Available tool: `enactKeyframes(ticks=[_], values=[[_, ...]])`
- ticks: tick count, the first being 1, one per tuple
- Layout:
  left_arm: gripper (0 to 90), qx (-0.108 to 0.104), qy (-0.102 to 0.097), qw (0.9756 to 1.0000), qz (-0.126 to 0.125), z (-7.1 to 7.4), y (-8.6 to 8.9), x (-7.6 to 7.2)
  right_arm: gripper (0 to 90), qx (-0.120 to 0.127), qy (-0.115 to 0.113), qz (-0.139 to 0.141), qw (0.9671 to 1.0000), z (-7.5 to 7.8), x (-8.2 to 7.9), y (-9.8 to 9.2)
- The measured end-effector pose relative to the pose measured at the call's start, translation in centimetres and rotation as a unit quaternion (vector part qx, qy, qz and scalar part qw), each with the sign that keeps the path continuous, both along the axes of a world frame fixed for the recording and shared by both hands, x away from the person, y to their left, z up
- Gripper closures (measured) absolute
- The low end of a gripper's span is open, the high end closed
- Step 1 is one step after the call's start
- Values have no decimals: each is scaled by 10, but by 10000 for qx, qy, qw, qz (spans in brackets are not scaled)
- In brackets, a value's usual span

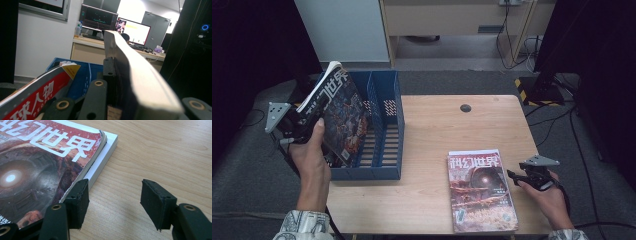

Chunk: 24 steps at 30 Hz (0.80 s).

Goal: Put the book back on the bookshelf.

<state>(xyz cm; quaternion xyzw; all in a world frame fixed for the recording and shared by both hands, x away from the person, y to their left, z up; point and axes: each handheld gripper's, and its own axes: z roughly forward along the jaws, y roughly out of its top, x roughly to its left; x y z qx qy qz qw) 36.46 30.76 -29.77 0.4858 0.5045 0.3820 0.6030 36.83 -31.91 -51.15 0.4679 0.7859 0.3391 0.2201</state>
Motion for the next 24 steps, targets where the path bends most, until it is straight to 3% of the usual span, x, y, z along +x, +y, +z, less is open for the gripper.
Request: enactKeyframes(ticks=[10, 24], values=[[823, 67, 100, 9999, 108, -9, -4, 17, 400, 14, 12, 1, 10000, 0, 0, 0], [823, -7, 161, 9997, 170, -28, -8, 36, 400, 16, 8, 23, 10000, 0, 0, -1]])
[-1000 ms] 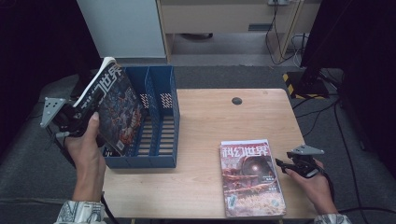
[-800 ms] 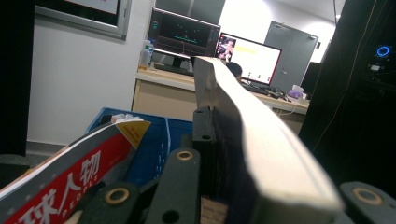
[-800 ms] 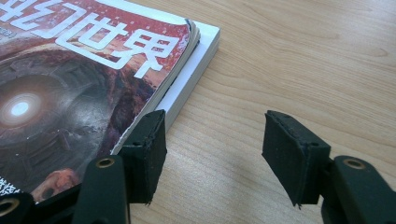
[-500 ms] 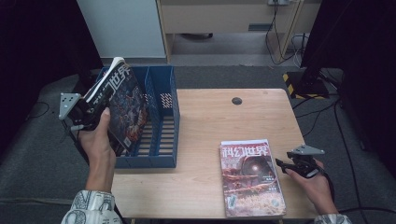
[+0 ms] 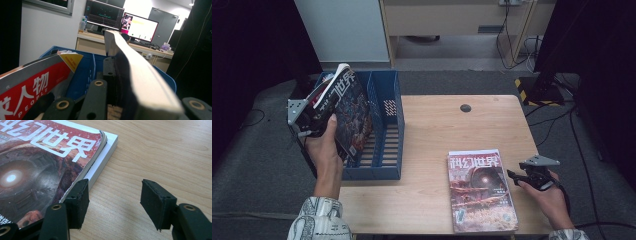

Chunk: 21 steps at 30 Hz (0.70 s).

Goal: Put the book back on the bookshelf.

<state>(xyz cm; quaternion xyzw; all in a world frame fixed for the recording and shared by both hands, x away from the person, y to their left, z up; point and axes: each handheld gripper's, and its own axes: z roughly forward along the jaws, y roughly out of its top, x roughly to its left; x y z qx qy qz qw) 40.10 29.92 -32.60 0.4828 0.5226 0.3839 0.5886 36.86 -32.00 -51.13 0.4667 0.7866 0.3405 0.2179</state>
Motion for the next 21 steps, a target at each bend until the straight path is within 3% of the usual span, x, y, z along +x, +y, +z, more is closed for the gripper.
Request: enactKeyframes(ticks=[21], values=[[823, -83, 123, 9999, -43, -35, -2, 14, 398, -51, 67, 18, 10000, -2, 0, 2]])
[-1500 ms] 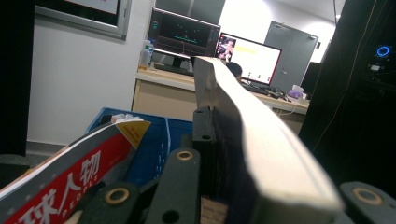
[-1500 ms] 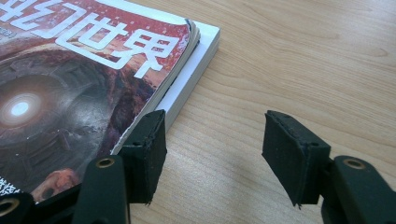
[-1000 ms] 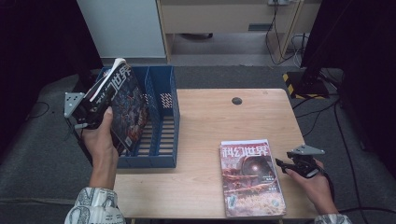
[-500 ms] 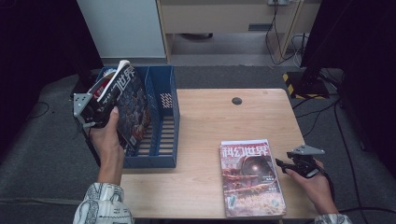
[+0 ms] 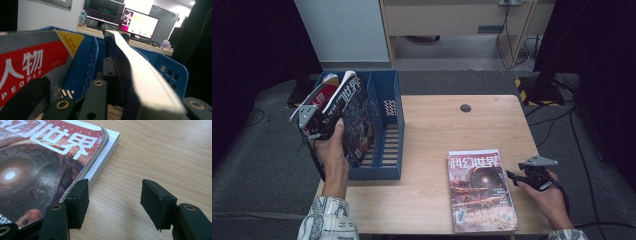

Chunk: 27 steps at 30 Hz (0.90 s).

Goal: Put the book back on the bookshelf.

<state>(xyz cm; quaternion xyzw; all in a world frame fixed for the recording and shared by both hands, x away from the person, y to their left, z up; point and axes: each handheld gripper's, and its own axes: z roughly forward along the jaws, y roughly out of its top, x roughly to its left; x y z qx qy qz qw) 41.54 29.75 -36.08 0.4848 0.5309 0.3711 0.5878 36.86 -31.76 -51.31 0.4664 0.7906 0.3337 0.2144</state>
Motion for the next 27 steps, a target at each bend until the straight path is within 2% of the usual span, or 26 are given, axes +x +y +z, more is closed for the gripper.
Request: enactKeyframes(ticks=[15, 27], values=[[823, 8, 119, 9999, 6, -19, -3, 7, 398, -10, 6, 5, 10000, 0, 0, 0], [822, -22, 45, 10000, 78, -22, 4, 14, 398, -24, 11, 9, 10000, -1, 0, 1]])
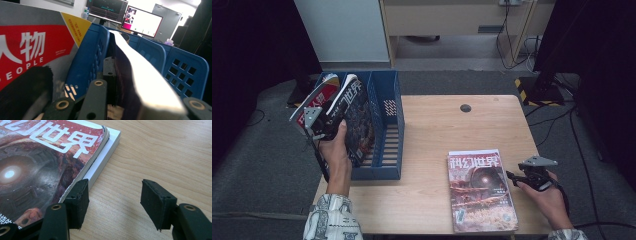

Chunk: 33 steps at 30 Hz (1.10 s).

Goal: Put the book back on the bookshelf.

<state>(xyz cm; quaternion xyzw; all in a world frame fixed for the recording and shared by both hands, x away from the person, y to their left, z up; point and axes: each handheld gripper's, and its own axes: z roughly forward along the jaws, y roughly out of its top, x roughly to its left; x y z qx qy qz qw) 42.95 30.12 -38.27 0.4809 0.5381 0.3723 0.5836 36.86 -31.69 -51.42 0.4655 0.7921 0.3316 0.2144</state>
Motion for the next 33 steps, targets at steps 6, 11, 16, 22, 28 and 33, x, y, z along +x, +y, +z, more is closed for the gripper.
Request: enactKeyframes(ticks=[6, 11, 16, 22, 28, 33], values=[[820, -15, -8, 10000, 20, -4, 0, 3, 398, -5, -1, 2, 10000, 0, 0, 0], [820, -5, -34, 10000, 15, -6, -1, 5, 398, -10, 1, 3, 10000, -1, 0, 0], [818, 15, -58, 10000, 26, -8, -1, 6, 397, -3, 20, -6, 10000, -1, 0, 0], [814, 8, -79, 10000, 53, -11, -2, 8, 395, -11, 39, 13, 10000, -1, 0, 0], [813, -7, -94, 9999, 47, -12, -1, 8, 393, -9, 52, 19, 10000, -1, 0, 0], [810, 14, -96, 10000, 22, -12, -3, 8, 386, -9, 60, 13, 10000, -1, 0, 0]])
